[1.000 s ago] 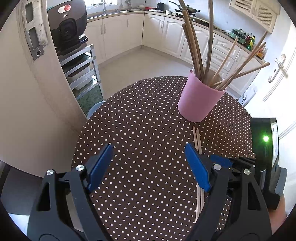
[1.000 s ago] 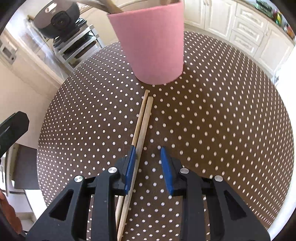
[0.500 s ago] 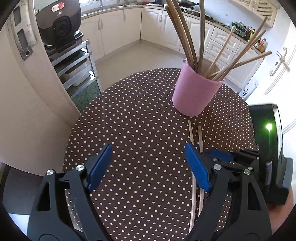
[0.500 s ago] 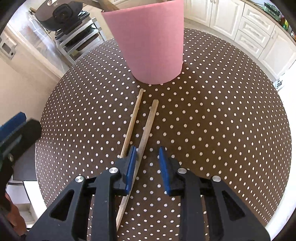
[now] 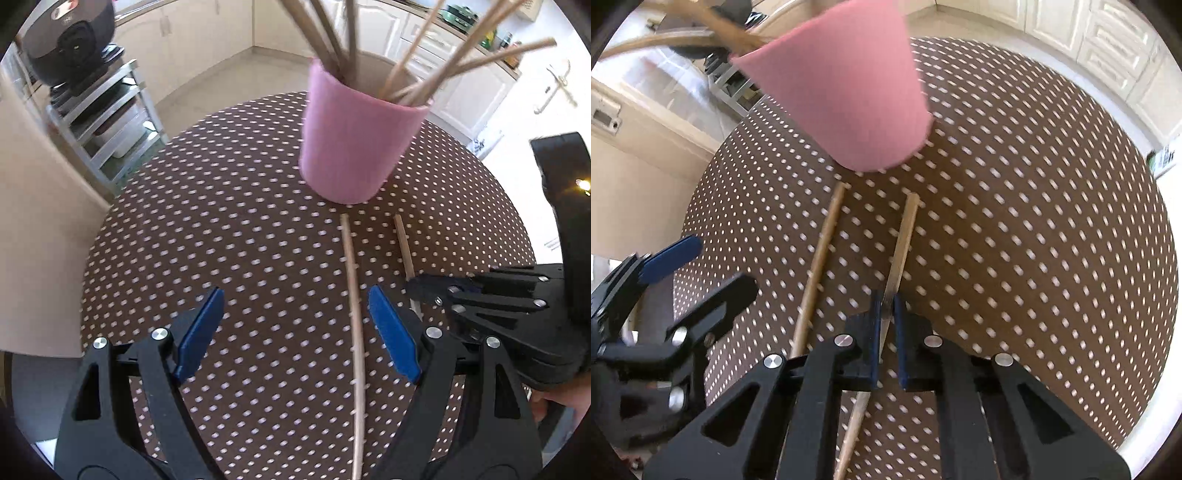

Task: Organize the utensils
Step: 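Close the right gripper on one chopstick while the left gripper closes on the other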

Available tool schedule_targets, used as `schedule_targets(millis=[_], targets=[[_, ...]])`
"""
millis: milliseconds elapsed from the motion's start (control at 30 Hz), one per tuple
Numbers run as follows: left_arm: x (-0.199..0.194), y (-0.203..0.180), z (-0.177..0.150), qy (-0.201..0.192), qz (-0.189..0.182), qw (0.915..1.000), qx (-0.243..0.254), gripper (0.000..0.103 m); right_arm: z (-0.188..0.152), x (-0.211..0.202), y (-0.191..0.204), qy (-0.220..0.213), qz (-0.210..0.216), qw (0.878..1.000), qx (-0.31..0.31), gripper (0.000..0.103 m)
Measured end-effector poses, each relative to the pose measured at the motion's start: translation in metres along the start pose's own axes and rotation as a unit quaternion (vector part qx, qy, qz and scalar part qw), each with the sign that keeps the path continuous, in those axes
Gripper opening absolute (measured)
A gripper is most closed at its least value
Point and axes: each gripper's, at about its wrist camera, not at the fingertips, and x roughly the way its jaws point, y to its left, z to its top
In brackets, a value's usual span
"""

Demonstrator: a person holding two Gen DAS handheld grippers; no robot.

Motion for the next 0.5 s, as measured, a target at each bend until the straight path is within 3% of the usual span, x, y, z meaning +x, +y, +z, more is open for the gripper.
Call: schedule_targets(millis=[167,333,500], targets=[[0.019,-0.019,0.006,0.023,-0.003,0.9996,0.014,0.077,-0.006,-0.007,-0.025,0.007,0.008,1.000,0.026,0.006],[0.043,-0.033,0.011,0.064,0.005,0.9976,0.023,0.051,-0.002,-0.016,-0.044,-0.003,0.021,0.999,0.048,0.009],[0.051,-0.038,0.019,0.073,0.019,0.9969,0.022,0.045,0.014,-0.016,-0.050,-0.007,0.015,0.999,0.048,0.009]])
